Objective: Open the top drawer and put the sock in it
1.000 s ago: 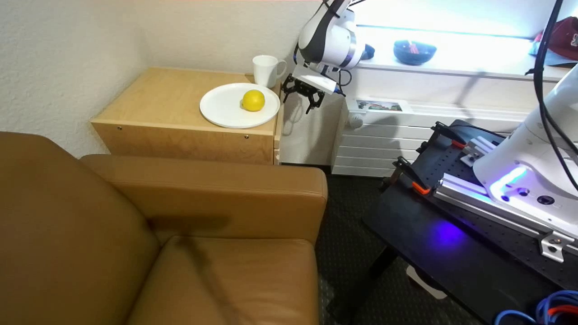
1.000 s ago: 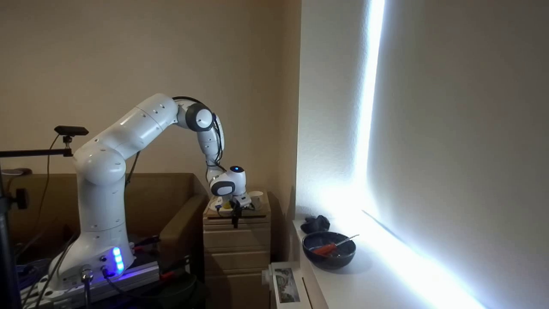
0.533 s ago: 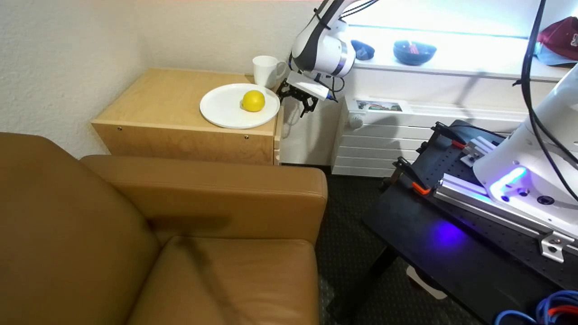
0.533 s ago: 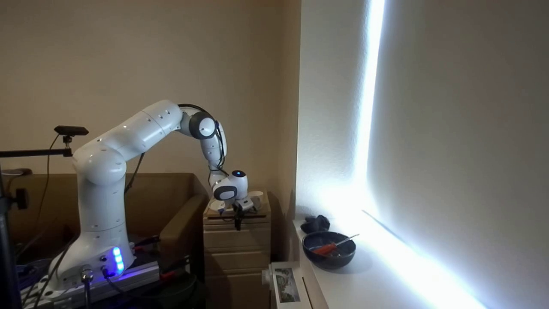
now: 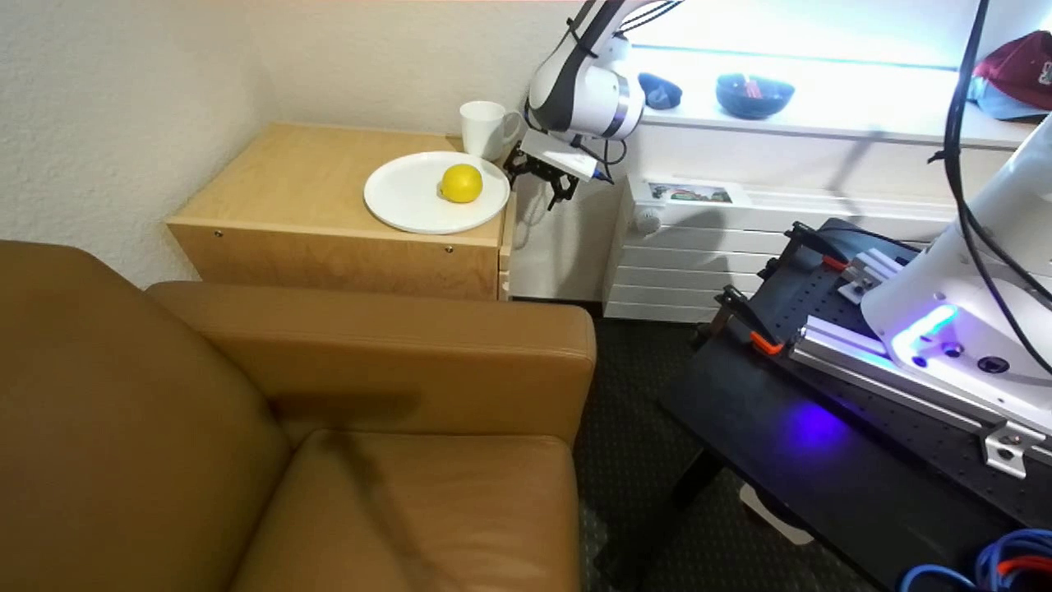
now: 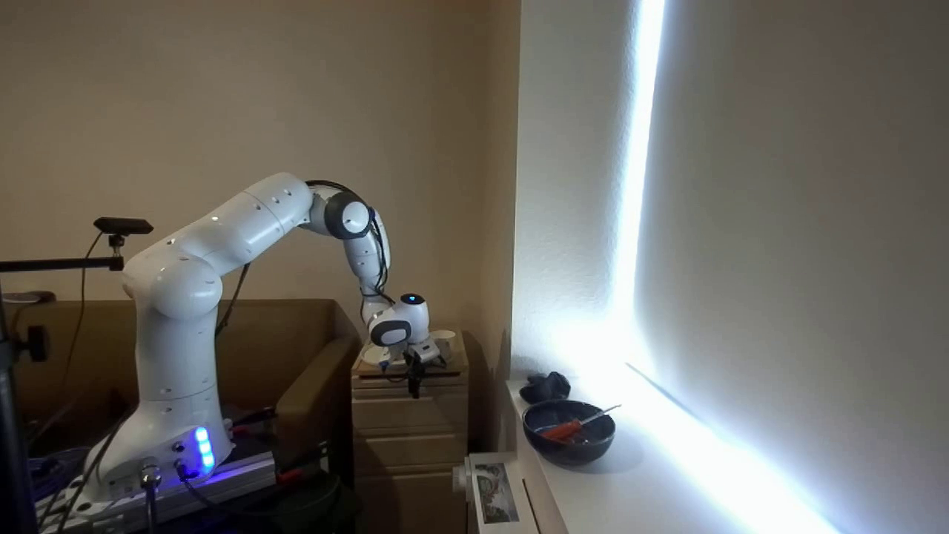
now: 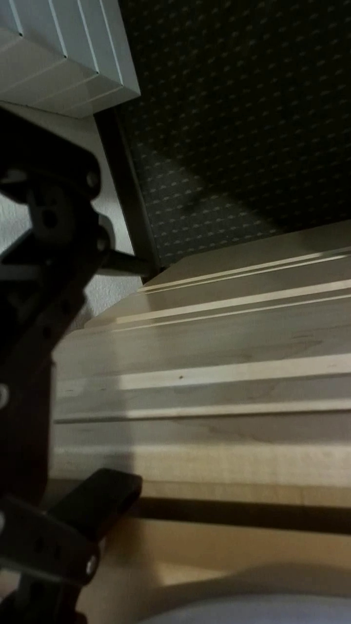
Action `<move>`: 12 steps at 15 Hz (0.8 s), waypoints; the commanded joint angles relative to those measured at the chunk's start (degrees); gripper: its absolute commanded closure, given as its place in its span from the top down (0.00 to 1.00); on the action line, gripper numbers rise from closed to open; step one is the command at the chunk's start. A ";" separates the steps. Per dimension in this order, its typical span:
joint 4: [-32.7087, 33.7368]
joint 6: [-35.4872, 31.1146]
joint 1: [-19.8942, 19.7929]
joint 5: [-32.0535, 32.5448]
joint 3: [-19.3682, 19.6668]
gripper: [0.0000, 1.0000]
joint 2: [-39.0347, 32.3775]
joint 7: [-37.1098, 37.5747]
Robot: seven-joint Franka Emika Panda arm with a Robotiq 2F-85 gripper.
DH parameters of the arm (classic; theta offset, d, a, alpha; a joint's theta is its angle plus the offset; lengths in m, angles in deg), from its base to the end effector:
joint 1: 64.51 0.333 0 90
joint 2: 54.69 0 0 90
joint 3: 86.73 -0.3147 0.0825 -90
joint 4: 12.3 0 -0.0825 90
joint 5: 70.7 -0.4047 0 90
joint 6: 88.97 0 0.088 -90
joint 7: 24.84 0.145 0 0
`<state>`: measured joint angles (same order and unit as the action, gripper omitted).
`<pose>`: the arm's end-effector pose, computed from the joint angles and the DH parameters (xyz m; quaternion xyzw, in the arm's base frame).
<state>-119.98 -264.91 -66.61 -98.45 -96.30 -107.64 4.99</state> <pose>0.6281 0.0508 -0.0147 -0.8766 0.4528 -0.0790 0.1422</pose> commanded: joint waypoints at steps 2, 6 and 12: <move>1.77 4.12 8.07 -0.27 10.91 1.00 -2.14 5.73; 1.72 8.69 10.72 0.95 15.22 1.00 -2.16 11.45; -1.60 12.03 10.43 1.79 17.81 1.00 -0.63 16.57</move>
<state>-121.01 -252.39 -55.03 -98.37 -82.34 -103.70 17.88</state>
